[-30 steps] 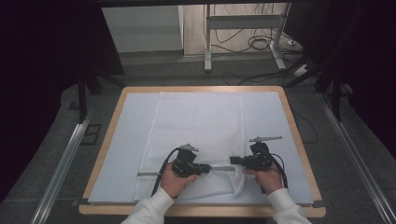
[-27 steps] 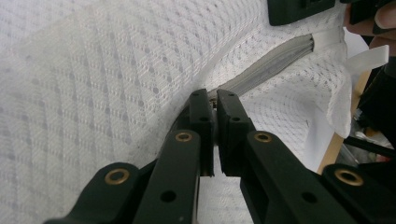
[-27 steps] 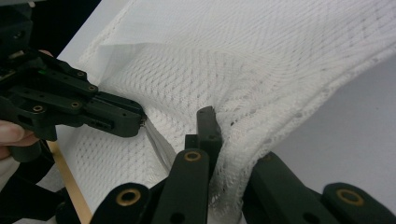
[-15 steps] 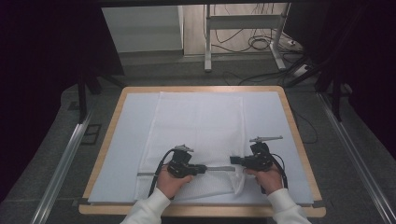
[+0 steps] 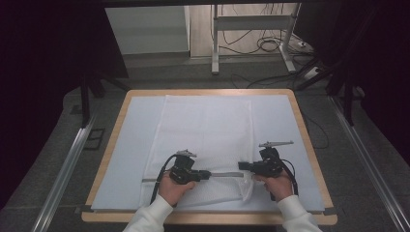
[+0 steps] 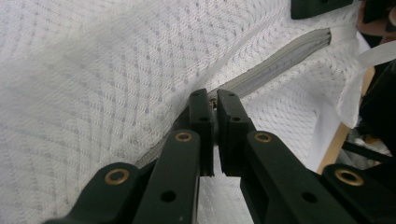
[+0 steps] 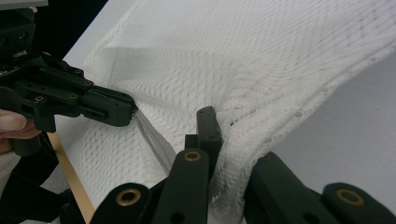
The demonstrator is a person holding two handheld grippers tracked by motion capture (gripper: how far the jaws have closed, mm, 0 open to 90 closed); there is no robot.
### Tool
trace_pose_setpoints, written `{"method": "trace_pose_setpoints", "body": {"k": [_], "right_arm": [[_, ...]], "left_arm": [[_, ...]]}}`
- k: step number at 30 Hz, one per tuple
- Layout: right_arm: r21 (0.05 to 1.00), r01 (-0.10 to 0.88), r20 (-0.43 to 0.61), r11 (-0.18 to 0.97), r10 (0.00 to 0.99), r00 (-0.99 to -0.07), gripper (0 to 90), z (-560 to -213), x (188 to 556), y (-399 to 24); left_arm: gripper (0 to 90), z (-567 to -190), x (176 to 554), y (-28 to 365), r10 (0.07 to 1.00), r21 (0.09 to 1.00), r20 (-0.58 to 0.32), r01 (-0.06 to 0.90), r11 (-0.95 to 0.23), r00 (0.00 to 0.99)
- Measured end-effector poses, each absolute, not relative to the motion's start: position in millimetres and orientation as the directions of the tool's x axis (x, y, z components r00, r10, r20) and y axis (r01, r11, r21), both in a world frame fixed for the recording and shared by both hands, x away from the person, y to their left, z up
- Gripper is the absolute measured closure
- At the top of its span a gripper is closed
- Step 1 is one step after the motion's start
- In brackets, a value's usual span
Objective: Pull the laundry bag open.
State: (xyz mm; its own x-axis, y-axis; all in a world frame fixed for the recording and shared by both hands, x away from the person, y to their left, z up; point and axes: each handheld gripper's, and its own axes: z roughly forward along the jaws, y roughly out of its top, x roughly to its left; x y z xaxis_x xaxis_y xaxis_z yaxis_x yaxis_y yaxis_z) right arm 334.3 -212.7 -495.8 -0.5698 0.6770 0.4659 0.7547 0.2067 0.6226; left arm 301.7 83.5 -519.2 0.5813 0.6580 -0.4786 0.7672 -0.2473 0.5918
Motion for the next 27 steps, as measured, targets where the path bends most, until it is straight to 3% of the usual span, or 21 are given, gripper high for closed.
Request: {"method": "trace_pose_setpoints", "body": {"k": [27], "right_arm": [[0.627,0.751,0.459,0.208,0.680,-0.572,89.0,-495.2,334.3,-213.9]], "left_arm": [[86.6,-518.8,298.5,112.6,0.683,0.588,-0.482,0.781,-0.212,0.548]]}}
